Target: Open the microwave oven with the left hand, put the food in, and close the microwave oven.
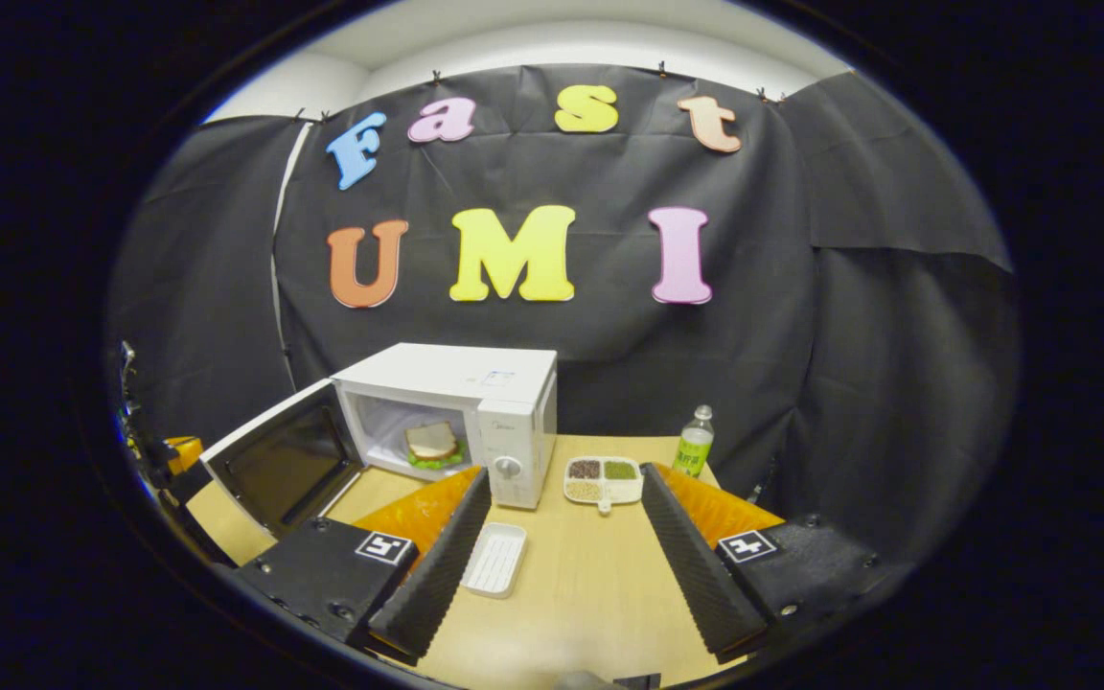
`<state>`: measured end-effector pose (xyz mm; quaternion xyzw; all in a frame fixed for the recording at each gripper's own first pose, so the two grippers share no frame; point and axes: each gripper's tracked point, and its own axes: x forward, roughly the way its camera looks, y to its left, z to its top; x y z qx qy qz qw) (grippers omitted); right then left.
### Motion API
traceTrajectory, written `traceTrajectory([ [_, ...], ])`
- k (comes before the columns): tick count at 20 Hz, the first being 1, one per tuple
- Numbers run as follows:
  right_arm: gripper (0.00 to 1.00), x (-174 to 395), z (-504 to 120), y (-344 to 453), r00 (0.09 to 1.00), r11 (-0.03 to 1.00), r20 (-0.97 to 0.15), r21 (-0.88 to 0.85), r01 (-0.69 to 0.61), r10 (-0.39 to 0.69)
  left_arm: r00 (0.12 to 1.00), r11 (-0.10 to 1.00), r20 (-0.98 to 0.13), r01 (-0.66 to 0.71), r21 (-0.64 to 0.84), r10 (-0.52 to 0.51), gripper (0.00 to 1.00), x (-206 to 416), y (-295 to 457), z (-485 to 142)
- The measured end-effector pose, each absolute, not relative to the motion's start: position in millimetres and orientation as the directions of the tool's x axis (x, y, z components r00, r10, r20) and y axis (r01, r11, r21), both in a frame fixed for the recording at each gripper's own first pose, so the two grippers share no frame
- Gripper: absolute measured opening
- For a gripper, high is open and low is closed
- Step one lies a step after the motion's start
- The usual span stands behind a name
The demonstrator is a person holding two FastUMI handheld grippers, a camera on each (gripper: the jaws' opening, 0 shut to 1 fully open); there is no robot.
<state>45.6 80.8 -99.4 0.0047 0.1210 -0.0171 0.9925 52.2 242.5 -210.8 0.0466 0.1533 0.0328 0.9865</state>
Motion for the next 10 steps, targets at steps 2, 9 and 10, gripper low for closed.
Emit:
traceTrajectory([
  [2,0.92,41.0,-104.6,81.4,0.963,0.999,-0.266,0.027,0.045,-0.037,0.945,0.996,-0.322,-0.031,0.089,0.058,0.00,58.0,241.1,-229.2],
  [9,0.92,34.3,-112.5,68.6,0.949,0.993,-0.306,0.059,0.099,-0.077,0.941,0.999,-0.338,-0.004,0.040,0.017,0.00,74.1,237.5,-254.3],
  [10,1.00,35.1,-112.5,67.9,0.948,0.993,-0.308,0.059,0.102,-0.079,0.942,0.999,-0.335,-0.001,0.038,0.014,0.00,76.0,235.2,-254.3],
])
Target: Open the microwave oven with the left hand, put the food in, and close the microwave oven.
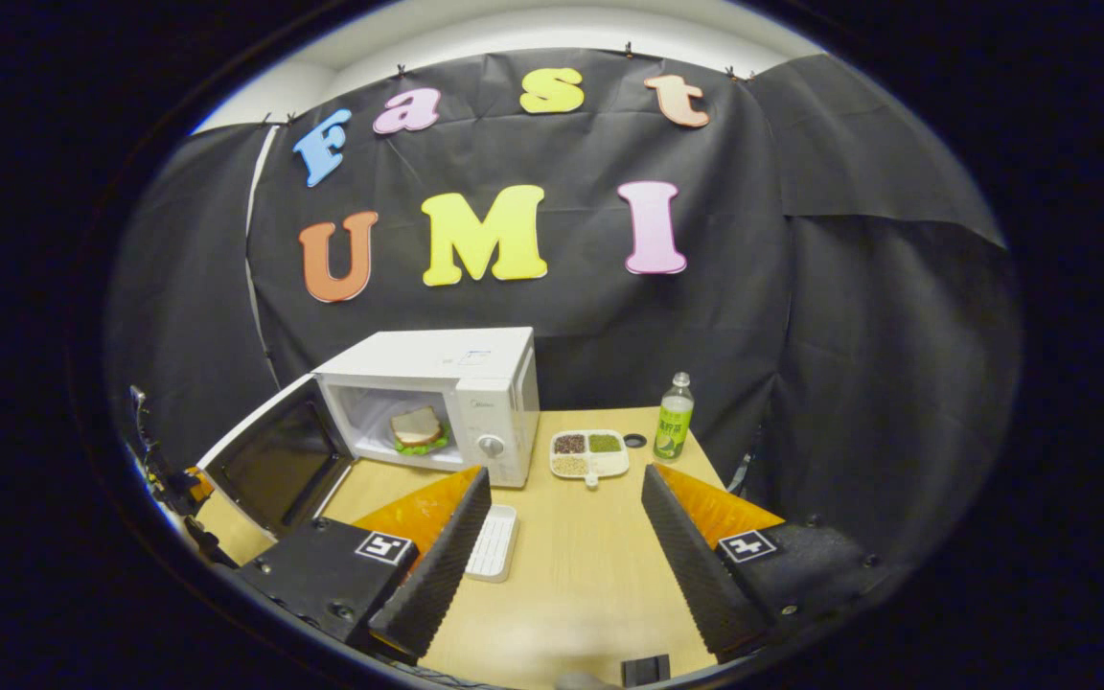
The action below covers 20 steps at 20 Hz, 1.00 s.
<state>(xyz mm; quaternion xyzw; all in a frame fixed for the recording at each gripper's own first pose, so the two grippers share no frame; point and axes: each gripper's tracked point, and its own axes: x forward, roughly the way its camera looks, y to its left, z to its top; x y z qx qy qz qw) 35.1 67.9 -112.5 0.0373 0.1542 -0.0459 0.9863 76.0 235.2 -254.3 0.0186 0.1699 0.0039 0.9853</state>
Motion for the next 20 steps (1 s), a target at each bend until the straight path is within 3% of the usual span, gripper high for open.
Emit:
traceTrajectory([
  [2,1.00,36.2,-113.5,65.7,0.946,0.992,-0.313,0.060,0.112,-0.088,0.943,0.999,-0.332,0.015,0.049,0.002,0.00,76.8,228.9,-253.1],
  [3,0.92,37.9,-113.4,63.4,0.946,0.991,-0.310,0.066,0.118,-0.092,0.944,0.998,-0.331,0.024,0.050,-0.007,0.00,77.4,224.9,-253.4],
  [4,0.92,39.6,-113.1,63.2,0.946,0.990,-0.311,0.073,0.122,-0.093,0.944,0.998,-0.330,0.031,0.051,-0.012,0.00,79.2,221.9,-253.6],
  [5,1.00,40.5,-112.4,63.4,0.946,0.990,-0.310,0.076,0.121,-0.092,0.944,0.998,-0.330,0.036,0.053,-0.017,0.00,79.3,218.5,-253.5],
  [6,1.00,40.7,-112.2,62.7,0.946,0.989,-0.311,0.076,0.124,-0.094,0.944,0.998,-0.331,0.042,0.051,-0.023,0.00,79.3,213.1,-255.1],
  [7,0.92,40.6,-112.0,61.6,0.946,0.989,-0.310,0.077,0.123,-0.093,0.943,0.998,-0.331,0.049,0.046,-0.031,0.00,80.3,207.4,-255.3],
  [10,0.92,42.2,-112.3,58.9,0.946,0.989,-0.310,0.081,0.123,-0.092,0.942,0.996,-0.330,0.078,0.042,-0.060,0.00,80.7,185.5,-255.4],
  [11,1.00,41.6,-113.2,57.8,0.946,0.989,-0.311,0.080,0.125,-0.095,0.942,0.995,-0.329,0.085,0.046,-0.065,0.00,80.8,177.9,-255.6],
  [14,1.00,42.2,-114.5,54.3,0.944,0.988,-0.315,0.086,0.127,-0.094,0.939,0.991,-0.327,0.128,0.044,-0.107,0.00,83.0,150.7,-254.6],
  [15,0.92,42.2,-115.0,51.8,0.944,0.988,-0.315,0.084,0.130,-0.097,0.938,0.989,-0.326,0.140,0.040,-0.120,0.00,83.5,140.6,-253.0],
  [16,1.00,42.2,-114.3,49.4,0.944,0.988,-0.315,0.083,0.131,-0.099,0.937,0.987,-0.323,0.155,0.037,-0.135,0.00,84.7,131.5,-252.5],
  [19,1.00,44.2,-115.6,43.7,0.942,0.987,-0.320,0.084,0.134,-0.100,0.930,0.979,-0.322,0.199,0.034,-0.177,0.00,87.3,101.8,-251.7],
  [20,0.92,45.5,-114.7,40.6,0.942,0.987,-0.319,0.086,0.137,-0.103,0.927,0.976,-0.321,0.216,0.035,-0.193,0.00,88.7,91.3,-250.9],
])
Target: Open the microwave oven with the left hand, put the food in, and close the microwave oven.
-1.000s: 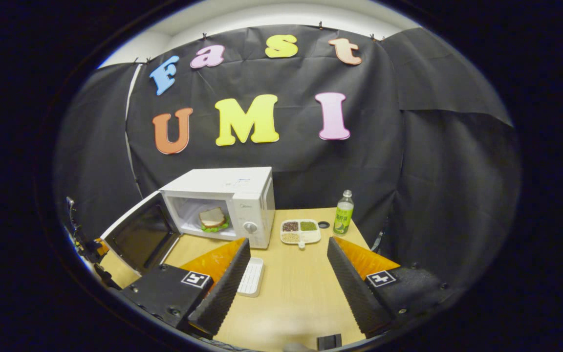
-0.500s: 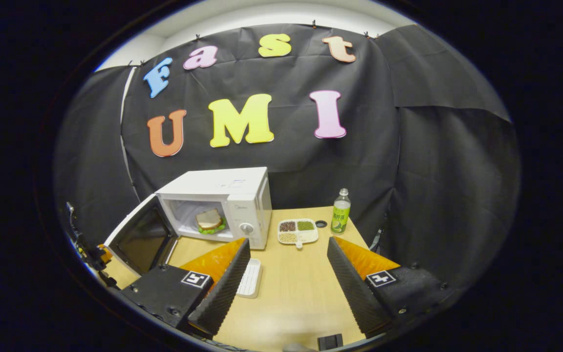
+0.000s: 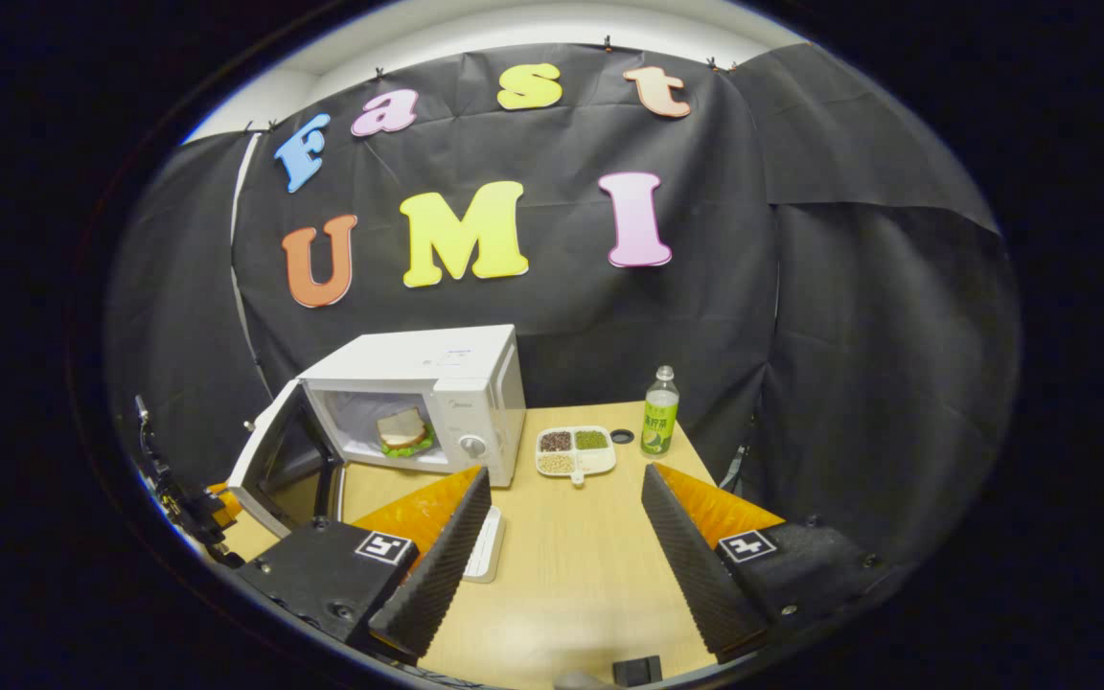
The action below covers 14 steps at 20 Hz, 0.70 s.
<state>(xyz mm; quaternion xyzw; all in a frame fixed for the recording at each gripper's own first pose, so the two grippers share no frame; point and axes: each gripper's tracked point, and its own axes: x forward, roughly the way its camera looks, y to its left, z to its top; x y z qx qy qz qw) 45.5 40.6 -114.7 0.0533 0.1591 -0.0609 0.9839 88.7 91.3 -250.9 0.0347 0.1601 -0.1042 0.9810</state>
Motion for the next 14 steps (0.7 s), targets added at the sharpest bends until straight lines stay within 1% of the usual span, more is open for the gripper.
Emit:
traceTrajectory([
  [3,0.92,47.3,-113.3,32.3,0.942,0.985,-0.317,0.086,0.147,-0.113,0.917,0.966,-0.321,0.258,0.027,-0.236,0.00,86.3,63.8,-250.0],
  [4,1.00,48.2,-113.2,29.3,0.941,0.985,-0.317,0.084,0.149,-0.115,0.915,0.962,-0.319,0.270,0.026,-0.248,0.00,86.7,54.2,-250.1],
  [5,1.00,47.4,-112.4,25.2,0.940,0.985,-0.319,0.081,0.153,-0.120,0.911,0.958,-0.318,0.285,0.026,-0.262,0.00,89.0,45.0,-248.6],
  [6,0.92,46.3,-112.6,20.9,0.939,0.984,-0.319,0.080,0.160,-0.126,0.907,0.955,-0.319,0.297,0.025,-0.274,0.00,90.9,37.9,-248.2],
  [7,0.92,46.8,-112.7,16.8,0.938,0.983,-0.319,0.078,0.166,-0.133,0.903,0.951,-0.321,0.309,0.024,-0.285,0.00,94.3,30.9,-248.1],
  [8,1.00,46.3,-113.5,13.3,0.936,0.982,-0.322,0.077,0.172,-0.139,0.900,0.948,-0.323,0.319,0.025,-0.294,0.00,97.0,24.8,-248.5],
  [11,1.00,45.0,-115.6,3.3,0.932,0.981,-0.332,0.069,0.182,-0.150,0.892,0.940,-0.324,0.340,0.025,-0.314,0.00,107.0,7.7,-245.9],
  [12,0.92,44.5,-116.0,0.2,0.931,0.981,-0.333,0.069,0.183,-0.151,0.891,0.938,-0.324,0.346,0.024,-0.320,0.00,110.6,1.9,-246.4],
  [13,1.00,46.1,-115.8,-3.8,0.929,0.980,-0.336,0.066,0.187,-0.155,0.889,0.936,-0.323,0.350,0.026,-0.323,0.00,113.5,-3.6,-245.8],
  [14,1.00,46.1,-116.1,-7.9,0.928,0.979,-0.338,0.064,0.191,-0.159,0.888,0.935,-0.324,0.354,0.030,-0.326,0.00,117.2,-7.4,-244.7],
])
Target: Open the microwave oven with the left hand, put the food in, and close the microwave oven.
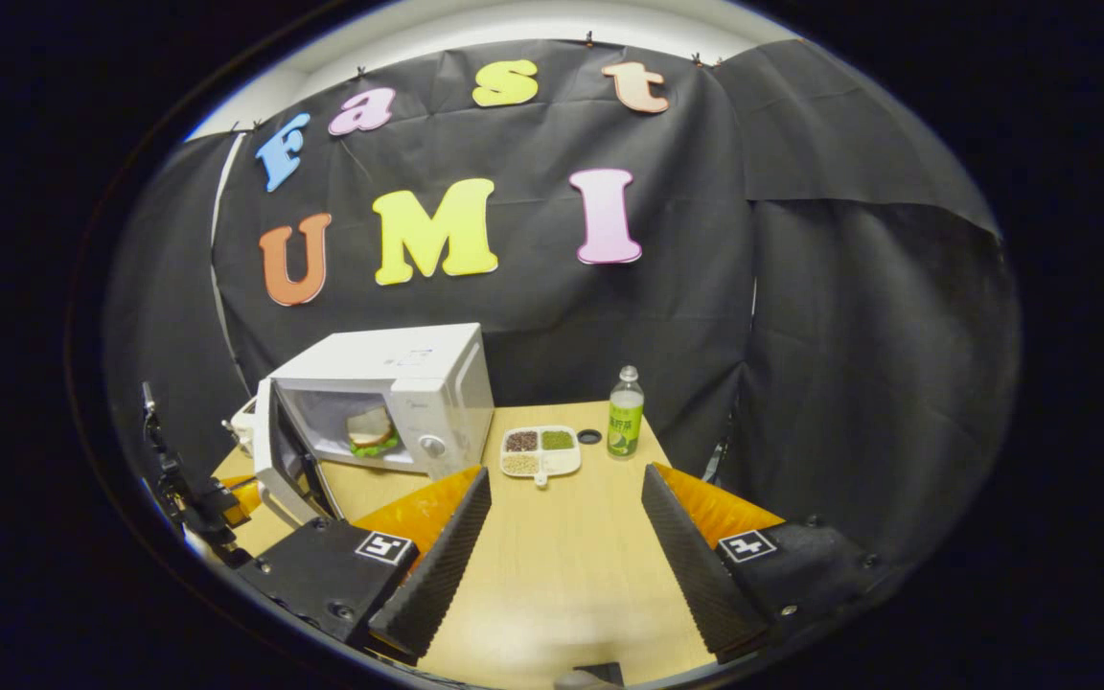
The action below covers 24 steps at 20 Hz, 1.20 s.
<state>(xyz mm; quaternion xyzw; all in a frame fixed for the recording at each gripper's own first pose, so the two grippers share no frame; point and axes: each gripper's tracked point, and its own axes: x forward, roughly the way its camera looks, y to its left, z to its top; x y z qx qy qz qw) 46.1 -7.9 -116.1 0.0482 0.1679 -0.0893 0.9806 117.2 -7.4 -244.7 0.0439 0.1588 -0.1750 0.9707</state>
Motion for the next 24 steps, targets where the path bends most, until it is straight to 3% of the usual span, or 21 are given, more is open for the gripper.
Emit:
traceTrajectory([
  [3,1.00,48.8,-115.0,-18.7,0.926,0.977,-0.340,0.069,0.201,-0.167,0.884,0.929,-0.324,0.367,0.036,-0.337,0.00,125.7,-20.7,-243.7],
  [4,0.92,49.8,-113.3,-21.9,0.925,0.977,-0.340,0.068,0.202,-0.167,0.883,0.928,-0.324,0.372,0.039,-0.340,0.00,128.1,-24.4,-243.4],
  [5,1.00,51.1,-113.2,-25.2,0.925,0.977,-0.341,0.065,0.204,-0.171,0.882,0.927,-0.326,0.373,0.041,-0.341,0.00,131.0,-28.1,-243.2],
  [6,0.92,52.4,-112.4,-27.8,0.925,0.977,-0.340,0.061,0.204,-0.172,0.880,0.926,-0.328,0.375,0.040,-0.342,0.00,133.7,-31.4,-244.0],
  [7,1.00,53.7,-113.4,-30.0,0.923,0.977,-0.343,0.058,0.206,-0.174,0.879,0.926,-0.329,0.377,0.038,-0.344,0.00,137.1,-35.7,-244.0],
  [8,1.00,55.4,-113.4,-31.8,0.922,0.977,-0.345,0.058,0.206,-0.174,0.878,0.924,-0.331,0.380,0.039,-0.347,0.00,139.5,-39.9,-244.8],
  [9,0.92,56.2,-114.5,-33.8,0.921,0.976,-0.347,0.060,0.207,-0.175,0.877,0.923,-0.331,0.383,0.041,-0.349,0.00,143.0,-43.7,-245.4],
  [10,1.00,56.9,-114.0,-34.8,0.921,0.976,-0.350,0.063,0.208,-0.173,0.875,0.921,-0.331,0.387,0.043,-0.352,0.00,145.8,-48.2,-244.8],
  [13,1.00,59.9,-115.6,-40.3,0.918,0.975,-0.355,0.061,0.212,-0.177,0.874,0.917,-0.329,0.395,0.052,-0.358,0.00,156.7,-60.7,-244.9],
  [14,0.92,60.6,-114.5,-41.8,0.918,0.976,-0.355,0.059,0.212,-0.178,0.873,0.917,-0.331,0.396,0.053,-0.358,0.00,161.0,-64.4,-246.3],
  [15,1.00,60.8,-113.4,-44.2,0.918,0.975,-0.354,0.062,0.212,-0.177,0.872,0.916,-0.332,0.398,0.054,-0.359,0.00,165.4,-68.0,-247.1],
  [16,0.92,61.7,-111.9,-45.0,0.920,0.976,-0.351,0.062,0.210,-0.176,0.872,0.915,-0.330,0.400,0.056,-0.361,0.00,170.3,-72.0,-247.4],
  [17,1.00,63.1,-111.7,-47.8,0.919,0.975,-0.350,0.057,0.214,-0.181,0.872,0.914,-0.329,0.401,0.055,-0.362,0.00,172.9,-75.3,-247.9],
  [18,0.92,63.4,-111.5,-49.5,0.919,0.975,-0.350,0.055,0.213,-0.181,0.871,0.914,-0.330,0.403,0.054,-0.364,0.00,178.4,-78.6,-247.9],
  [19,1.00,63.4,-110.5,-51.0,0.919,0.975,-0.350,0.059,0.214,-0.181,0.870,0.913,-0.329,0.405,0.053,-0.367,0.00,181.7,-82.9,-248.3],
  [20,1.00,63.2,-110.0,-52.8,0.918,0.974,-0.353,0.061,0.218,-0.183,0.869,0.912,-0.329,0.407,0.052,-0.369,0.00,184.6,-86.9,-249.8],
  [21,0.92,63.5,-109.7,-54.3,0.917,0.974,-0.353,0.061,0.219,-0.184,0.869,0.912,-0.329,0.407,0.054,-0.369,0.00,190.2,-90.2,-249.6],
  [22,1.00,63.9,-109.6,-56.1,0.917,0.973,-0.353,0.063,0.223,-0.187,0.870,0.912,-0.327,0.407,0.055,-0.369,0.00,195.1,-93.6,-249.3],
  [23,1.00,63.5,-108.3,-57.8,0.918,0.973,-0.350,0.063,0.223,-0.188,0.872,0.912,-0.323,0.405,0.055,-0.368,0.00,201.0,-97.2,-249.2],
  [24,0.92,63.9,-107.2,-58.8,0.918,0.972,-0.348,0.063,0.225,-0.190,0.872,0.913,-0.323,0.405,0.052,-0.368,0.00,205.8,-100.5,-249.9],
])
